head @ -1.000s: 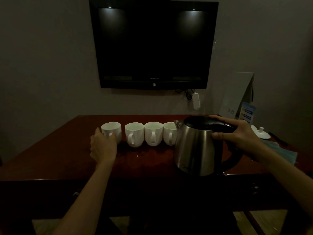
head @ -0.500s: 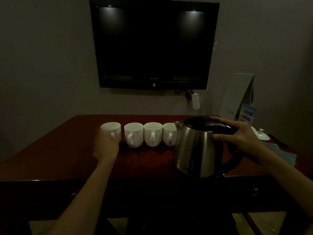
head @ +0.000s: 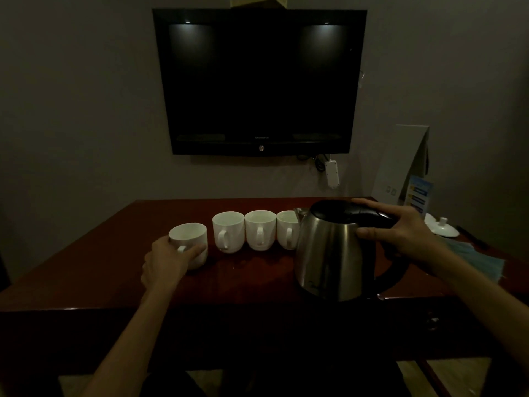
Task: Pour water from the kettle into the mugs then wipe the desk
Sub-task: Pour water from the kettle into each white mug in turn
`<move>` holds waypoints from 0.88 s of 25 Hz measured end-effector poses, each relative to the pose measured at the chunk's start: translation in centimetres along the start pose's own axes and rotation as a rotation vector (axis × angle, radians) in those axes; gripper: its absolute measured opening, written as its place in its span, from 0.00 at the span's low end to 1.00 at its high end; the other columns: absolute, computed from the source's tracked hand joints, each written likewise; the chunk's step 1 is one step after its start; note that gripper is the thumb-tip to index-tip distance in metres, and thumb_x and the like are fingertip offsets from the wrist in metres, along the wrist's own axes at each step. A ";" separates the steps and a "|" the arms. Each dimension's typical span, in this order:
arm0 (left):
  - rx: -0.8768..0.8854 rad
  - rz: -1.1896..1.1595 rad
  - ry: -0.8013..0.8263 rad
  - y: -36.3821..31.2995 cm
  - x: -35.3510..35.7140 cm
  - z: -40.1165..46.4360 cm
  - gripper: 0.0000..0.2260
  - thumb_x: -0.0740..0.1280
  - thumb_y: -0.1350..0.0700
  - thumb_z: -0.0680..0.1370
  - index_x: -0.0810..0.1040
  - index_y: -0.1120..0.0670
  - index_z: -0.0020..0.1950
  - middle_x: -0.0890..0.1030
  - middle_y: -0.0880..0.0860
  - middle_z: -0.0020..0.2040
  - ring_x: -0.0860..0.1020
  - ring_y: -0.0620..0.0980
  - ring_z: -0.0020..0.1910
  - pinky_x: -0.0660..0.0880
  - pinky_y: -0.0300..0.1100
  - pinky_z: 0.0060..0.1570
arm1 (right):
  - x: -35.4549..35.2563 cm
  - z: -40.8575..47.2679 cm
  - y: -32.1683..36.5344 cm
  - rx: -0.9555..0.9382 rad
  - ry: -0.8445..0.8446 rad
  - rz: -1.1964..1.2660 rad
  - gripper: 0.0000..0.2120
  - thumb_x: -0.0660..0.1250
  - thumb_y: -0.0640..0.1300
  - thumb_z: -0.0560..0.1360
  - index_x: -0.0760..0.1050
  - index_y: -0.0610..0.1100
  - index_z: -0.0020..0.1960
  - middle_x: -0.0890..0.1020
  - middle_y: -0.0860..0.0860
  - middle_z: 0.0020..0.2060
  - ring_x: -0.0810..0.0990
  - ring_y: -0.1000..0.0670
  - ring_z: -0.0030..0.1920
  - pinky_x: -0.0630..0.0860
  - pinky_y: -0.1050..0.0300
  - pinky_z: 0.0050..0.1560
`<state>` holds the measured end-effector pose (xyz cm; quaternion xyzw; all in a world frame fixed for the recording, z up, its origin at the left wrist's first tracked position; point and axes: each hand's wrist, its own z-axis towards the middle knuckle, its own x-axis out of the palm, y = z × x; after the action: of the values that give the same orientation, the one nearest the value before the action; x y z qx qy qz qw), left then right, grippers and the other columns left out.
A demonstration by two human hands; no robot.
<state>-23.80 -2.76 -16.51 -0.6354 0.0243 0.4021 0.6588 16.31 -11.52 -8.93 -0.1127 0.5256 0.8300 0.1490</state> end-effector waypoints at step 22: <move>0.423 -0.002 0.461 -4.1 4.9 -6.1 0.25 0.77 0.41 0.68 0.81 0.49 0.61 0.84 0.45 0.52 0.81 0.44 0.50 0.80 0.50 0.52 | -0.8 1.3 0.7 -0.014 0.049 -0.093 0.23 0.77 0.46 0.65 0.81 0.62 0.57 0.85 0.51 0.52 0.81 0.36 0.53 0.75 0.28 0.57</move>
<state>-15.28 -4.99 -16.96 -0.5587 0.2558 0.2327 0.7539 16.78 -10.71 -7.52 -0.1584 0.5177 0.8227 0.1735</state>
